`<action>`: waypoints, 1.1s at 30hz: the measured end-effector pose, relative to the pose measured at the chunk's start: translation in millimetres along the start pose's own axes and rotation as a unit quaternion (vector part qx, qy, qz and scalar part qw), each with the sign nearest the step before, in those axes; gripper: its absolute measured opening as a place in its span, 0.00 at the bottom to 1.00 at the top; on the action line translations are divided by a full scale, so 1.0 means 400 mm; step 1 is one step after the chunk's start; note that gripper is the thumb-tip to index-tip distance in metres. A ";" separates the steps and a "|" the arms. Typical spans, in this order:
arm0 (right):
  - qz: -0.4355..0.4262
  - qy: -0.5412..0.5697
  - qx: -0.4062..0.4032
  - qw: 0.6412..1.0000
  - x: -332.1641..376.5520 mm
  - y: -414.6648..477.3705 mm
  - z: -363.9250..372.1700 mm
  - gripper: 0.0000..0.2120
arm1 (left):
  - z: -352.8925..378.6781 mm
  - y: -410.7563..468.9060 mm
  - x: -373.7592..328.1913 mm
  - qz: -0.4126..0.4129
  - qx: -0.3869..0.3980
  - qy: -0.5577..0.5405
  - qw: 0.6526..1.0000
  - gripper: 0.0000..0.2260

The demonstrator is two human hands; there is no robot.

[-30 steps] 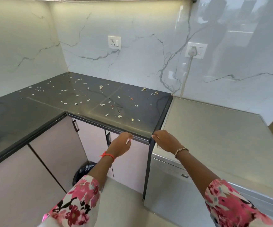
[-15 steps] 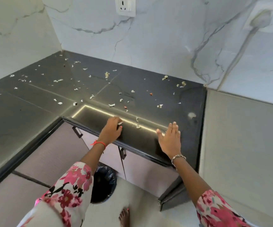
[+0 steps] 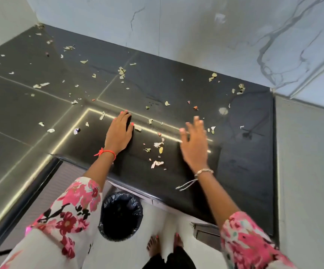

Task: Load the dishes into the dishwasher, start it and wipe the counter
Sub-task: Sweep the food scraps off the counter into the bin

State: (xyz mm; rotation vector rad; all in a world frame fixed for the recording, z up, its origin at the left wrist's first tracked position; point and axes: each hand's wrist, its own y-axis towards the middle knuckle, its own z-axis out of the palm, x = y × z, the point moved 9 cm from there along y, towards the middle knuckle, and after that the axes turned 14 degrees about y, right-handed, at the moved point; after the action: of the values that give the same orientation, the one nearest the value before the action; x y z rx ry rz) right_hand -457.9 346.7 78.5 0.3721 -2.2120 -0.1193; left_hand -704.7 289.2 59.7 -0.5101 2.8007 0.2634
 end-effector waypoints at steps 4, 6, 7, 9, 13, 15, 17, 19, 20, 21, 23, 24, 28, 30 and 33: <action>0.127 -0.142 -0.012 0.982 -0.186 0.075 -0.121 0.31 | -0.003 0.002 0.008 -0.006 -0.034 -0.002 0.999 0.17; 0.155 -0.159 0.009 0.975 -0.187 0.072 -0.090 0.37 | -0.003 0.002 0.004 -0.005 -0.038 0.006 0.999 0.18; 0.147 -0.166 0.019 0.975 -0.167 0.068 -0.064 0.40 | -0.005 0.004 0.001 -0.006 -0.041 0.008 0.999 0.18; 0.110 -0.175 0.051 0.977 -0.110 0.052 -0.005 0.43 | -0.010 0.007 0.000 -0.012 -0.049 -0.002 0.999 0.17; -0.048 -0.038 0.225 0.972 -0.001 0.019 0.081 0.33 | -0.004 0.025 0.013 -0.035 -0.045 -0.046 0.997 0.16; -0.066 0.024 0.162 0.984 -0.020 0.076 0.014 0.26 | 0.003 0.062 0.006 -0.028 -0.028 -0.056 0.998 0.16; -0.005 -0.051 0.050 0.997 -0.116 0.158 -0.089 0.27 | 0.009 0.112 -0.017 -0.005 -0.005 -0.051 0.999 0.17; 0.096 -0.149 0.009 0.984 -0.229 0.205 -0.168 0.33 | 0.020 0.169 -0.052 0.021 0.022 -0.054 0.998 0.18; 0.139 -0.169 0.007 0.976 -0.268 0.216 -0.186 0.36 | 0.027 0.198 -0.070 0.033 0.035 -0.056 0.997 0.19; 0.166 -0.178 0.010 0.970 -0.288 0.218 -0.185 0.39 | 0.035 0.224 -0.089 0.048 0.044 -0.057 0.996 0.19; 0.165 -0.196 0.022 0.967 -0.288 0.222 -0.153 0.42 | 0.053 0.278 -0.124 0.074 0.056 -0.062 0.994 0.19; 0.149 -0.203 0.032 0.967 -0.278 0.221 -0.133 0.43 | 0.062 0.305 -0.136 0.081 0.061 -0.065 0.993 0.19; 0.014 -0.157 0.170 0.973 -0.195 0.198 -0.061 0.40 | 0.090 0.394 -0.161 0.069 0.072 -0.083 0.991 0.18; -0.018 -0.056 0.198 0.978 -0.169 0.219 -0.074 0.34 | 0.099 0.423 -0.154 0.050 0.066 -0.085 0.993 0.18; 0.004 -0.024 0.106 0.994 -0.216 0.349 -0.166 0.30 | 0.092 0.428 -0.143 0.042 0.031 -0.074 0.996 0.16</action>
State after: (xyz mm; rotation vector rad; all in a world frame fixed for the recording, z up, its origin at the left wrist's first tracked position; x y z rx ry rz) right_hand -387.0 508.7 84.4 0.4803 -2.2805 0.1135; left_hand -707.6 473.5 64.2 -0.3444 2.6797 0.2218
